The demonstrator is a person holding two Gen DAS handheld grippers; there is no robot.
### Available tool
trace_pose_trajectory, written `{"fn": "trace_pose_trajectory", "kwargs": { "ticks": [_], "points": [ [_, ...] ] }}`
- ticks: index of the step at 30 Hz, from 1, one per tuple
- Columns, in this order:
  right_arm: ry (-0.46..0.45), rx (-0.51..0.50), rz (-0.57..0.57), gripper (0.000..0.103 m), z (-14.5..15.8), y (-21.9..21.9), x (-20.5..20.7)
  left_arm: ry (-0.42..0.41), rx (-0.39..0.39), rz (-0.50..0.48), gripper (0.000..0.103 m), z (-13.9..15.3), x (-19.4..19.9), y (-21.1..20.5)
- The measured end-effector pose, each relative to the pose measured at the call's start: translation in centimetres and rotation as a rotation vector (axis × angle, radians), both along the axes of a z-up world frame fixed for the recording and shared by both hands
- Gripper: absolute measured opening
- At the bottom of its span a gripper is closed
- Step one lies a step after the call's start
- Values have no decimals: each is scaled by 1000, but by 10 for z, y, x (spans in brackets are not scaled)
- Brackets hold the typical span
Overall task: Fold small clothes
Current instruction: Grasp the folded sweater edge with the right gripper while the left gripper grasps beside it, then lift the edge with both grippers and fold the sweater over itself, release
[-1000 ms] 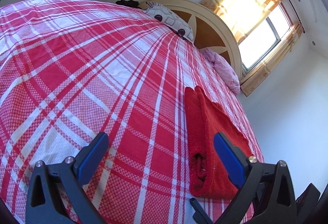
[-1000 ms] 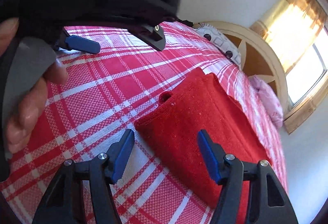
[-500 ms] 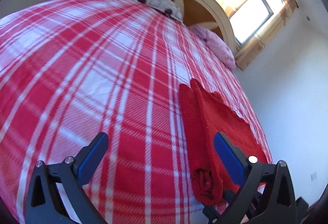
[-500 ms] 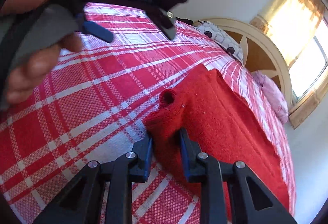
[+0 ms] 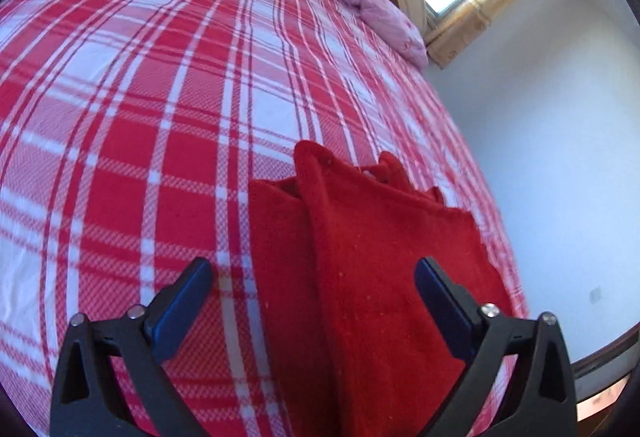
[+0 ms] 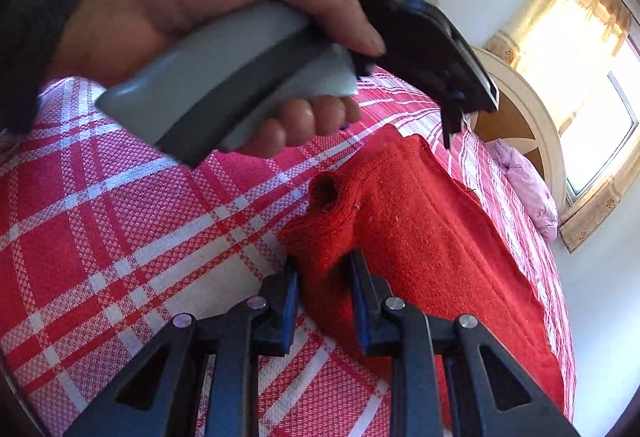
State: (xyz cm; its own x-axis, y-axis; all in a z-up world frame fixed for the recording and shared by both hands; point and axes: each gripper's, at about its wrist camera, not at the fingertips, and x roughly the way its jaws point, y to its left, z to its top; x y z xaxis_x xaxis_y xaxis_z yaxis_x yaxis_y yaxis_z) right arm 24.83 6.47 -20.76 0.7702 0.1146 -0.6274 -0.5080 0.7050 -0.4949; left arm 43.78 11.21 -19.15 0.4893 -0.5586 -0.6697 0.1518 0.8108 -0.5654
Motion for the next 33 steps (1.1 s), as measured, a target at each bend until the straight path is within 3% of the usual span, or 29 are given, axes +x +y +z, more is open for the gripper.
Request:
{"fn": "trace_pose_trajectory", "kwargs": {
  "ticks": [2, 4, 5, 13, 14, 15, 24, 33],
  "points": [
    [3, 6, 0, 24, 0, 0, -2, 1, 47, -33, 83, 0, 4, -7],
    [5, 11, 1, 21, 0, -1, -1, -16, 102, -51, 51, 0, 4, -10],
    [5, 12, 0, 20, 1, -1, -1, -17, 112, -56, 43, 0, 6, -11],
    [3, 16, 0, 19, 1, -1, -3, 5, 10, 20, 40, -9, 11, 2],
    [3, 17, 0, 19, 1, -3, -2, 0, -5, 19, 38, -9, 11, 3],
    [2, 16, 0, 18, 2, -3, -3, -8, -12, 12, 18, -8, 10, 3],
    [-17, 92, -9, 10, 18, -17, -2, -68, -62, -8, 15, 21, -2, 0],
    [4, 367, -67, 9, 67, -70, 0, -132, -127, -10, 15, 62, -7, -24]
  ]
}}
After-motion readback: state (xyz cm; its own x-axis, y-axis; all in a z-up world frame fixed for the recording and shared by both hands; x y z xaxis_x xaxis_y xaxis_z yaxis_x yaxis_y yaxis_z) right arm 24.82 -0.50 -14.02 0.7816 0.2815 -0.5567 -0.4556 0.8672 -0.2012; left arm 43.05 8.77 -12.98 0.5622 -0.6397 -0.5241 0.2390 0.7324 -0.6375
